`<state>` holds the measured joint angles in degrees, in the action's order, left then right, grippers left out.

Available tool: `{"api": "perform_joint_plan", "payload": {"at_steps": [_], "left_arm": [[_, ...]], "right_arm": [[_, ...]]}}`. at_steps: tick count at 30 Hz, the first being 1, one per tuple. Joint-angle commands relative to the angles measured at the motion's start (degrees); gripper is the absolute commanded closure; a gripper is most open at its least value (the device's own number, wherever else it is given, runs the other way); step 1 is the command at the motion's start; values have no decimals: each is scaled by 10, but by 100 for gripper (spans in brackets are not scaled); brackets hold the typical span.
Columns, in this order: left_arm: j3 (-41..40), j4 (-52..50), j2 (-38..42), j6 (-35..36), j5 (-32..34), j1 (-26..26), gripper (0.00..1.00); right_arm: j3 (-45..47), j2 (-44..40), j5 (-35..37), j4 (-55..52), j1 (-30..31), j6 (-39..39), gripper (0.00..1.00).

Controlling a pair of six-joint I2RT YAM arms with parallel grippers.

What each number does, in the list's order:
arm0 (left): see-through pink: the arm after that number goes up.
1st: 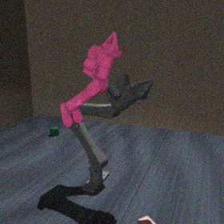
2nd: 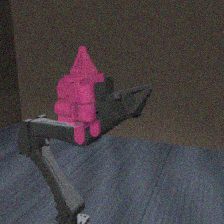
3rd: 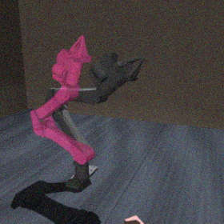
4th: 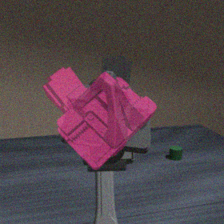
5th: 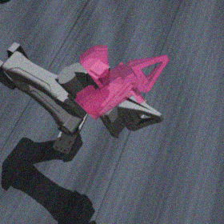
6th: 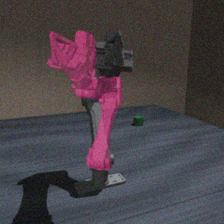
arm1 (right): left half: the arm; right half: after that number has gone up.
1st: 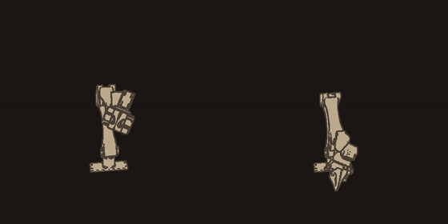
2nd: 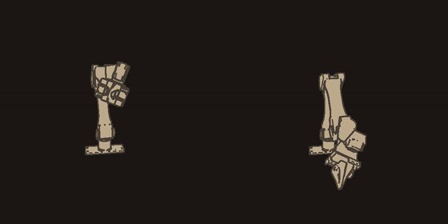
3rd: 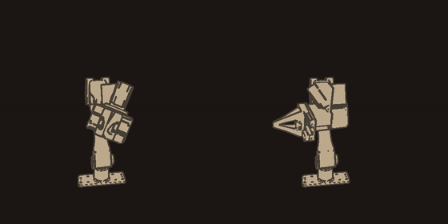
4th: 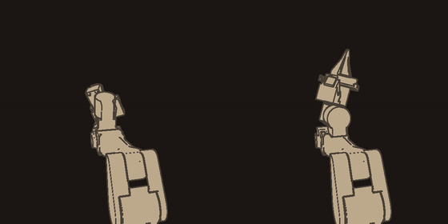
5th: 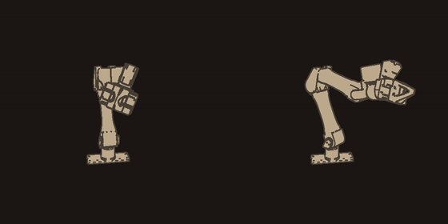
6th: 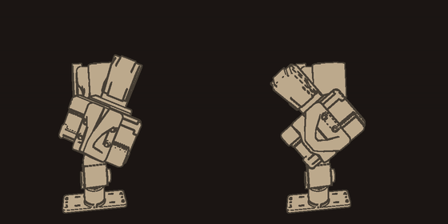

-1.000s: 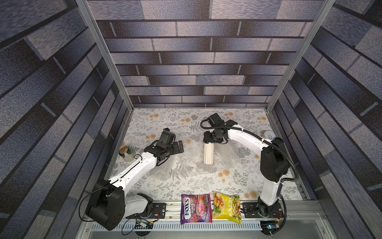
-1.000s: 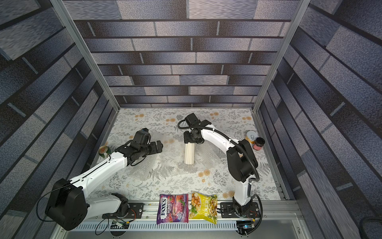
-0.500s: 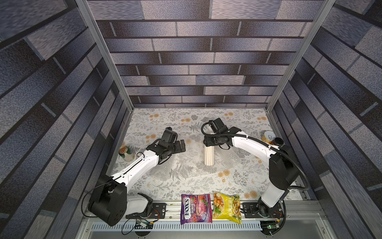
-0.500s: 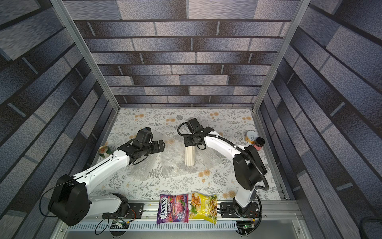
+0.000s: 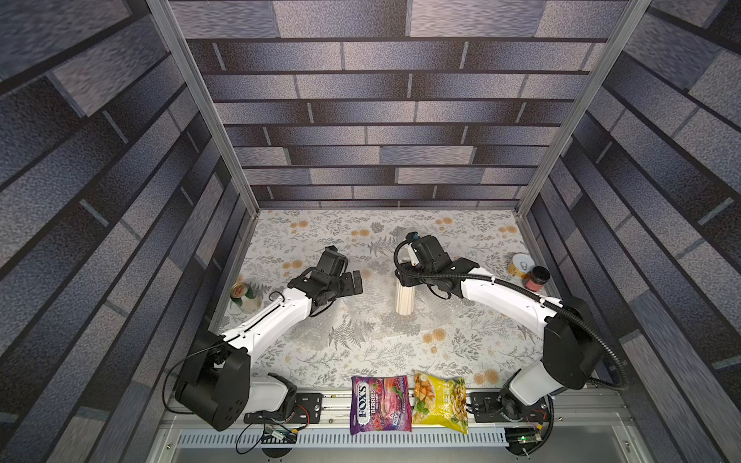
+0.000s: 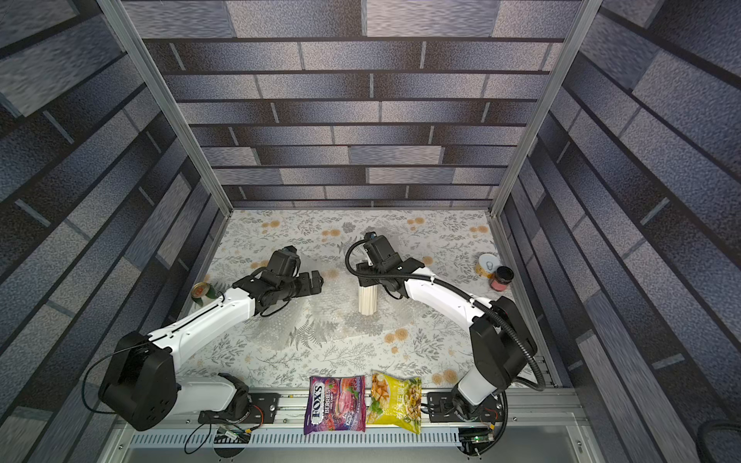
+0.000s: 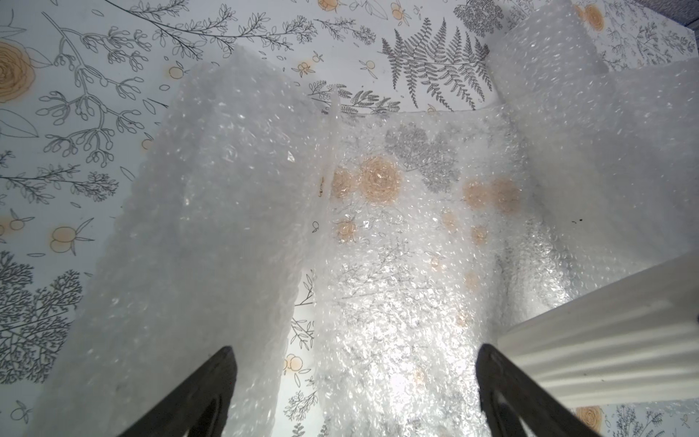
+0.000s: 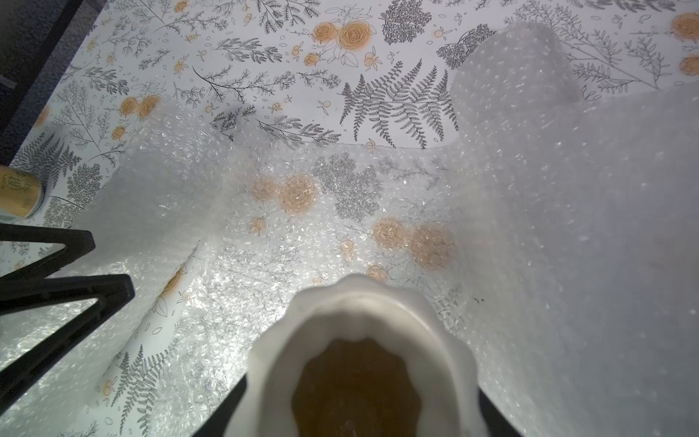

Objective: Unwrap the vase from the bubble wrap
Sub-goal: Pick up the vase from the bubble wrap.

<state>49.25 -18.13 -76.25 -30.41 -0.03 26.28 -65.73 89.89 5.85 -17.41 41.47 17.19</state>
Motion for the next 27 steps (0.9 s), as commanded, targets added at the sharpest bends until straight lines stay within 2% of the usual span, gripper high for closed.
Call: {"api": "perform_joint_plan", "payload": {"at_steps": [1,6,12,16,27], "left_arm": [[22,0,-4,6,-4,5,0],[24,-2,-4,7,-4,6,0],[27,-2,-1,6,-3,4,0],[34,-4,0,7,-2,2,0],[37,-5,27,5,-11,-21,0]], "right_arm": [[21,-41,27,74,16,-18,80],[75,-70,54,151,33,-38,83],[80,-77,81,192,44,-60,83],[52,-53,95,191,44,-83,83],[-104,73,98,243,43,-151,84]]}}
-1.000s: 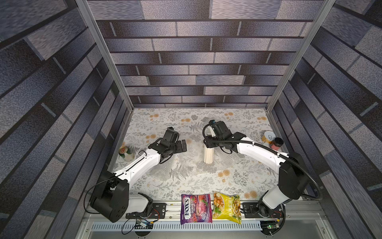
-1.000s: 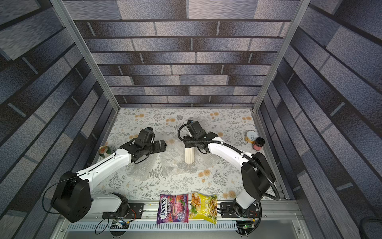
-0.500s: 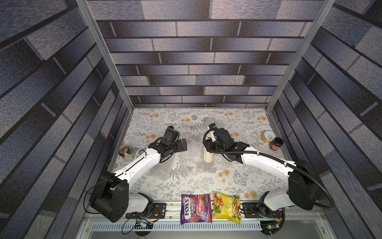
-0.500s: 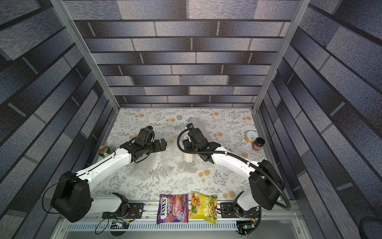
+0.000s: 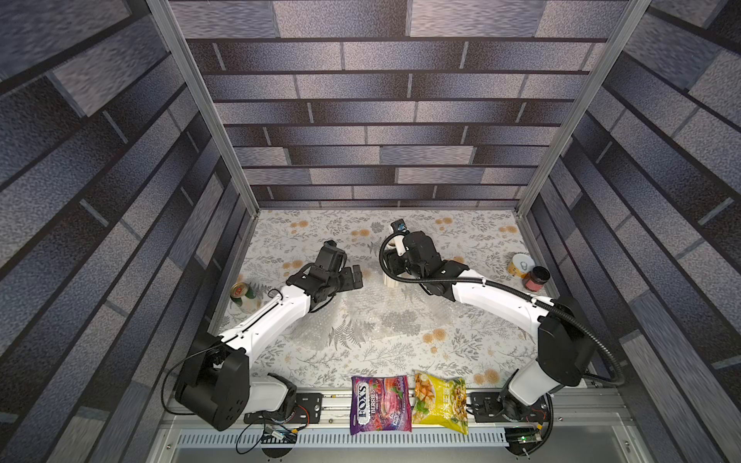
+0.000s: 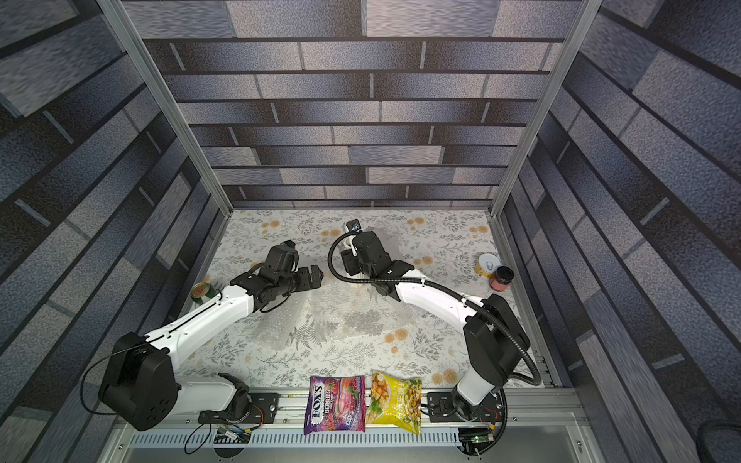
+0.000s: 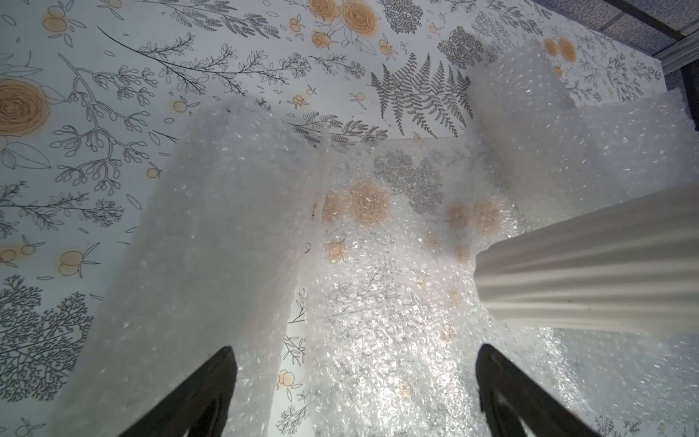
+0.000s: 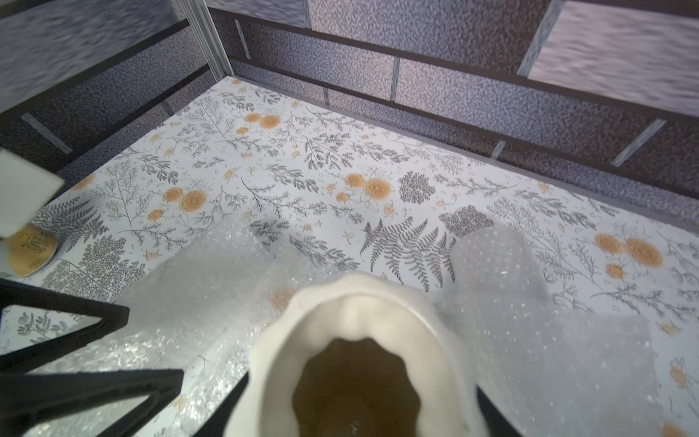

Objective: Unwrap the vase from the bubble wrap
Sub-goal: Pick up the vase from the bubble wrap, then place the vase at the center of the board.

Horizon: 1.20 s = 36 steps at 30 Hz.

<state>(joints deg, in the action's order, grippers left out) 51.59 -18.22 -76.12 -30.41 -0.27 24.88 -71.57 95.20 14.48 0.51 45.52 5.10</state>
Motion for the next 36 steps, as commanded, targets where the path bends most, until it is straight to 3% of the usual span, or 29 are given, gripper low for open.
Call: {"api": "perform_joint_plan", "payload": {"at_steps": [1,19,28,36], "left_arm": [[12,-4,29,6,-9,-12,0],[-3,-13,85,0,-23,-65,0],[0,-10,67,-1,-27,-74,0],[-2,-13,71,-1,-25,-76,0]], "right_arm": [[-65,36,12,67,2,-37,84],[-408,325,-19,81,-40,-82,84],[-516,410,-18,72,-44,-79,83],[-557,449,-17,77,-46,-59,83]]}}
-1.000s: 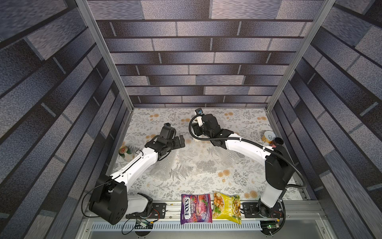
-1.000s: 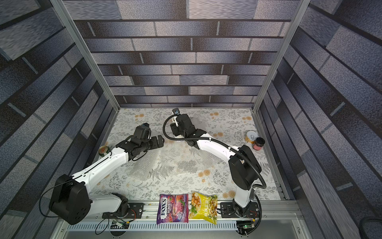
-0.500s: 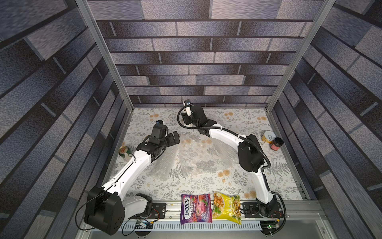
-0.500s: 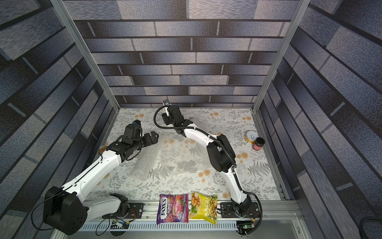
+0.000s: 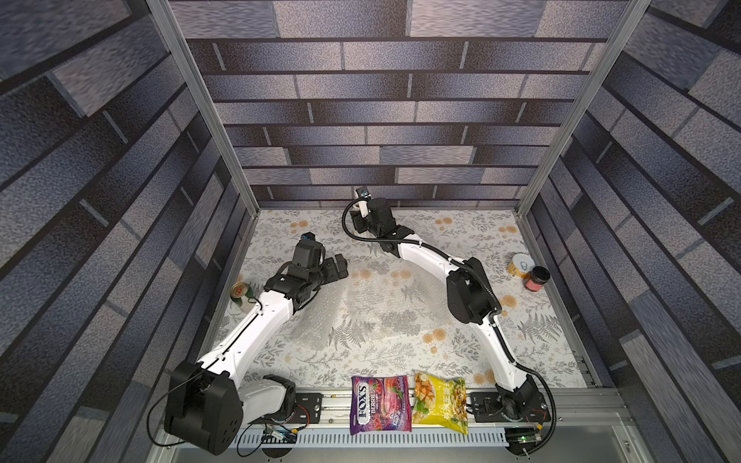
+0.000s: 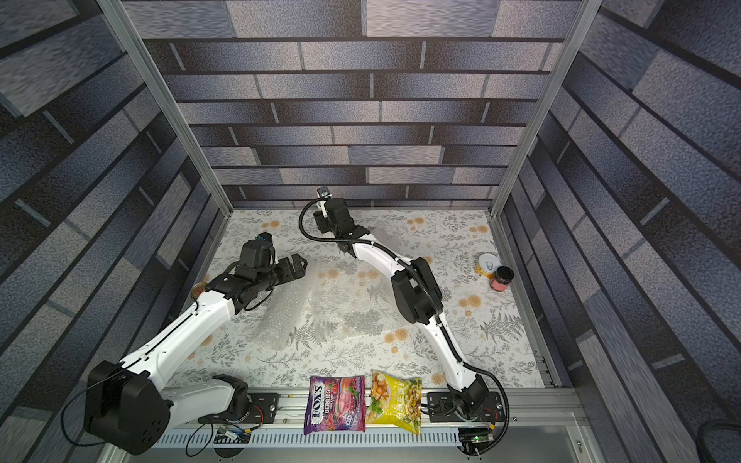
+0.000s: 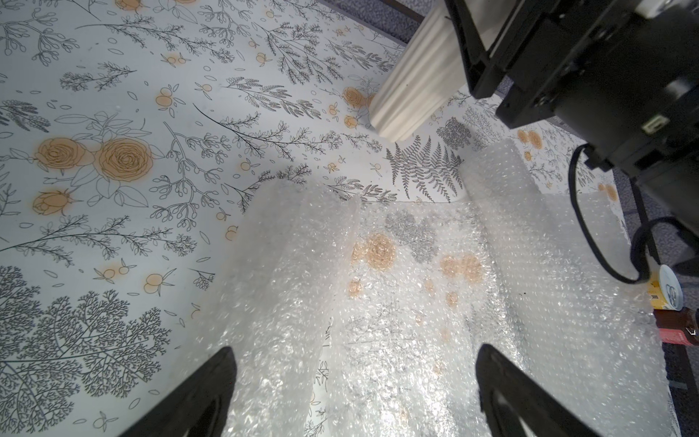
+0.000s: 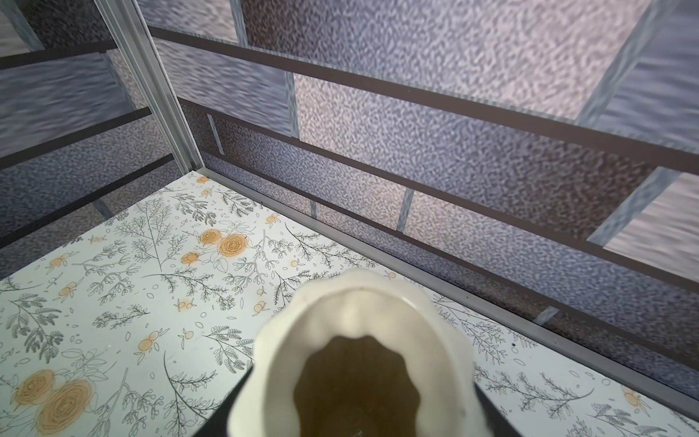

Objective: Unwrap the vase from the bubble wrap
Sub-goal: Place the vase at the center of the board.

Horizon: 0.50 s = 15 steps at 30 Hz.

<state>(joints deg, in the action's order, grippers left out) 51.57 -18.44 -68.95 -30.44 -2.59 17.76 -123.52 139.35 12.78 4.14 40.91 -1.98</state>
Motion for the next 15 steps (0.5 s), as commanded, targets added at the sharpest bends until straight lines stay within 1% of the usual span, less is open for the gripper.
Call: {"api": "perform_joint_plan", "payload": {"at_steps": [1,4,15], "left_arm": [[-2,-12,0,-1,-2,-6,0],[-3,-15,3,0,-3,-7,0],[-7,-19,10,1,-2,-12,0]], "right_arm": [[-45,13,0,37,-1,13,83],[-62,26,-1,27,-1,13,83],[-72,42,-6,12,0,18,82]]}}
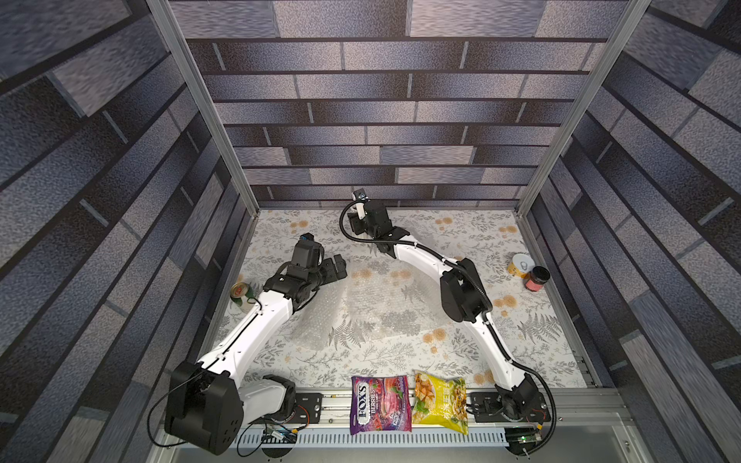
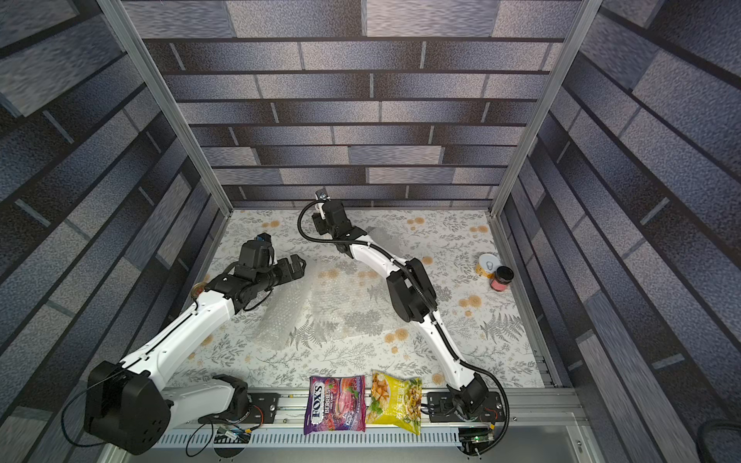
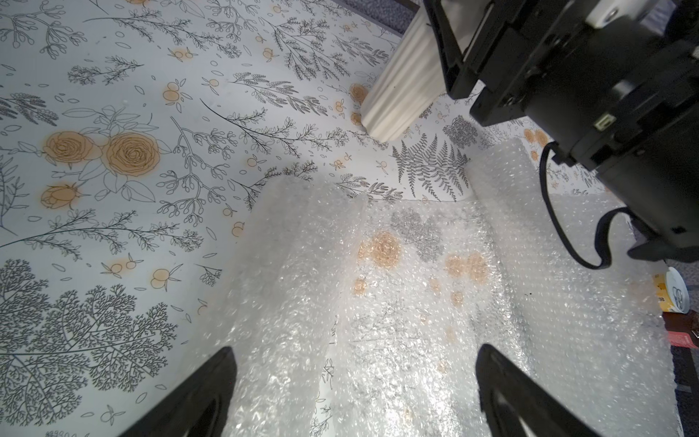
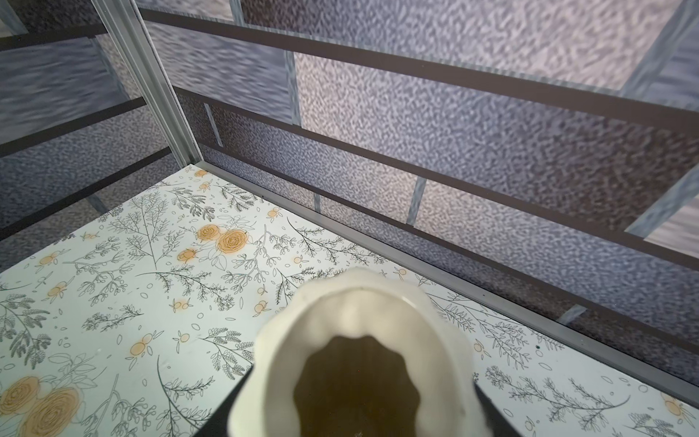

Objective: Unwrap the vase from the bubble wrap
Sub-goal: Place the vase at the center of the board.

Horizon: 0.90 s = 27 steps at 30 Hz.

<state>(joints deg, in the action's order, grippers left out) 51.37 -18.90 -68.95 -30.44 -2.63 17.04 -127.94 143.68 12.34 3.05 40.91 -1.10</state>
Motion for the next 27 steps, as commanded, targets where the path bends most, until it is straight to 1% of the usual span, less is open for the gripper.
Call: {"api": "perform_joint_plan", "payload": {"at_steps": [1,21,22,24,27], "left_arm": [[-5,-14,10,0,-2,-4,0],[-9,-17,17,-1,-2,-6,0],[-11,-17,18,-2,-1,-6,0],[-13,-18,21,-2,-1,-6,0],[-15,-18,24,-2,0,-7,0]], "right_arm": [[-26,-1,-1,24,-1,9,82],[-7,6,3,17,-1,11,81],[-6,5,2,16,-1,11,79],[-4,5,4,13,-1,10,73],[4,1,6,12,-1,10,57]]}}
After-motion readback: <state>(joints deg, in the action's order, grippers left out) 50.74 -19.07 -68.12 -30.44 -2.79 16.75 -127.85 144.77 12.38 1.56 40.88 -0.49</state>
